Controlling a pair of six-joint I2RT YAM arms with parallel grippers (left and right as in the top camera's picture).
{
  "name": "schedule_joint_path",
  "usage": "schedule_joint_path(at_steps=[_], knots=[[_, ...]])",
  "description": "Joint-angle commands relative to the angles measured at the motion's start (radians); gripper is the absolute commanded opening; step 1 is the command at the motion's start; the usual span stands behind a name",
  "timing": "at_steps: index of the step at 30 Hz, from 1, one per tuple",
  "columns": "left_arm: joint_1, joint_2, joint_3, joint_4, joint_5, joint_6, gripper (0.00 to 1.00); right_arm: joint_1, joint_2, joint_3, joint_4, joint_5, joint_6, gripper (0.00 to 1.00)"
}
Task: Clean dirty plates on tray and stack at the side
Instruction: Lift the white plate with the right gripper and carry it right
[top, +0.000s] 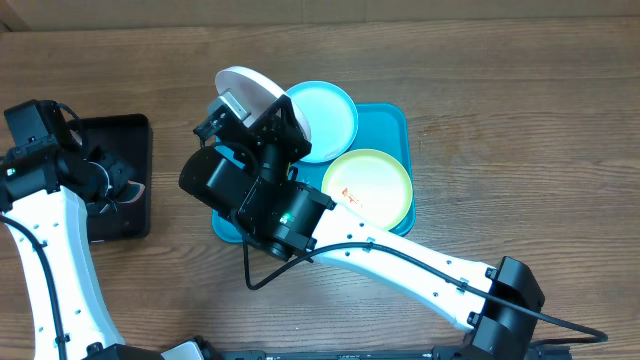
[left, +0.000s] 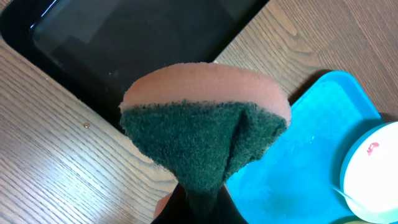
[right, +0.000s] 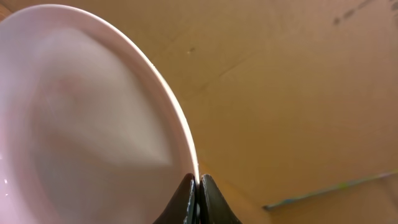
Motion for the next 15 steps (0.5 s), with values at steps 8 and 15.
schedule_joint_path(at_steps=[8, 15], knots=[[-0.001, 0.005, -0.005, 0.002, 0.014, 0.023, 0.04, -0.01, -0.014, 0.007, -0.015, 0.023, 0.048, 0.04], [-0.001, 0.005, -0.005, 0.002, 0.014, 0.023, 0.04, -0.129, 0.043, -0.077, -0.209, -0.432, 0.333, 0.04]])
